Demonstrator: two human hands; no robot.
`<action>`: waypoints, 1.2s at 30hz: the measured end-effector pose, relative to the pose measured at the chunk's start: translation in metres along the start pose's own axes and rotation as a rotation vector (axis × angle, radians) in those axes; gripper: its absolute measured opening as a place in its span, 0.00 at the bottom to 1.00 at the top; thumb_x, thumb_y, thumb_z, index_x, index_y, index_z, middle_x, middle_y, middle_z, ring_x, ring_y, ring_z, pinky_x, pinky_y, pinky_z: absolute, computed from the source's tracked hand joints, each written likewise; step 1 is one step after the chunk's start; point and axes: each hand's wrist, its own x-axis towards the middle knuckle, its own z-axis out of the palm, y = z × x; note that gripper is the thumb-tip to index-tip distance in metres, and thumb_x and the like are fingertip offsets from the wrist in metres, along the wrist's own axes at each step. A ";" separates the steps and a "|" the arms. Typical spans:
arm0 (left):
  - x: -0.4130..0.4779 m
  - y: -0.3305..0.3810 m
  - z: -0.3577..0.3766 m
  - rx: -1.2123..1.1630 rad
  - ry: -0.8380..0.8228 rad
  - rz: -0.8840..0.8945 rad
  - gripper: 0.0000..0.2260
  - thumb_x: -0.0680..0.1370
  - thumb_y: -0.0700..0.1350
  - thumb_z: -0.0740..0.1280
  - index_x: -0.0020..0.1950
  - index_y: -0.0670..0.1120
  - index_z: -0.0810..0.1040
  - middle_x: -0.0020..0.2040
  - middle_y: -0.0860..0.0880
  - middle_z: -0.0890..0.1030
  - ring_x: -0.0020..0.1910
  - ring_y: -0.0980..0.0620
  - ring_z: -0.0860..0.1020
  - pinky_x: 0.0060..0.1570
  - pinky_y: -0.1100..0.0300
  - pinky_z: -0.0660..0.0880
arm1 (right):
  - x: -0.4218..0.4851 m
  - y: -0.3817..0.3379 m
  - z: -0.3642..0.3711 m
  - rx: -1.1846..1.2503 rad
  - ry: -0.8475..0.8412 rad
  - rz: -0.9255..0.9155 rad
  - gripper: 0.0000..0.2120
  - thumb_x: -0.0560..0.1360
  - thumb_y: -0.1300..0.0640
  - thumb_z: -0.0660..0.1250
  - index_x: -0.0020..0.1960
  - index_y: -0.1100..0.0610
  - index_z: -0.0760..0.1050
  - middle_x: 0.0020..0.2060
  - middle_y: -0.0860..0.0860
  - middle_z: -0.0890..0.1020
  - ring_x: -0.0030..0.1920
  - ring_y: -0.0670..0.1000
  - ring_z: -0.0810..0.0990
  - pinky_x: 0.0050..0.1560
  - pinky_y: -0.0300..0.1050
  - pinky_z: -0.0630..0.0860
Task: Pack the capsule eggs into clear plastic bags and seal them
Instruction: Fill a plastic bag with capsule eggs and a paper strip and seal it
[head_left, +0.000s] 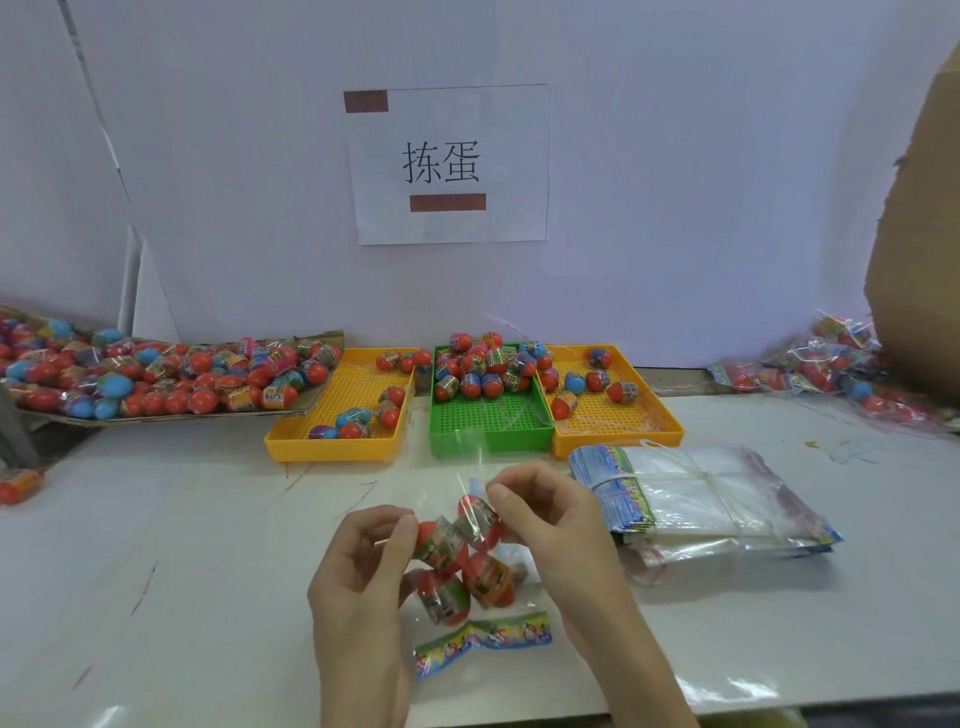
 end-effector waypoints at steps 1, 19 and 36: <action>0.000 0.000 0.000 -0.012 0.000 0.000 0.08 0.75 0.39 0.71 0.38 0.50 0.83 0.36 0.49 0.80 0.35 0.56 0.79 0.35 0.56 0.76 | 0.000 0.001 -0.001 0.014 0.015 -0.003 0.07 0.78 0.61 0.71 0.42 0.53 0.82 0.35 0.49 0.82 0.37 0.48 0.79 0.42 0.40 0.78; -0.001 -0.001 -0.005 -0.113 -0.147 -0.080 0.05 0.73 0.42 0.69 0.41 0.49 0.84 0.38 0.48 0.80 0.35 0.54 0.78 0.33 0.65 0.78 | 0.002 0.006 -0.006 0.005 -0.017 -0.114 0.16 0.81 0.66 0.65 0.44 0.47 0.83 0.41 0.56 0.82 0.44 0.64 0.79 0.47 0.59 0.78; -0.011 0.009 -0.002 -0.130 -0.262 -0.112 0.03 0.74 0.45 0.66 0.44 0.50 0.80 0.43 0.43 0.82 0.37 0.50 0.81 0.30 0.61 0.77 | 0.000 0.006 0.001 0.212 -0.141 -0.041 0.19 0.82 0.71 0.58 0.40 0.52 0.76 0.38 0.52 0.72 0.41 0.58 0.66 0.44 0.55 0.63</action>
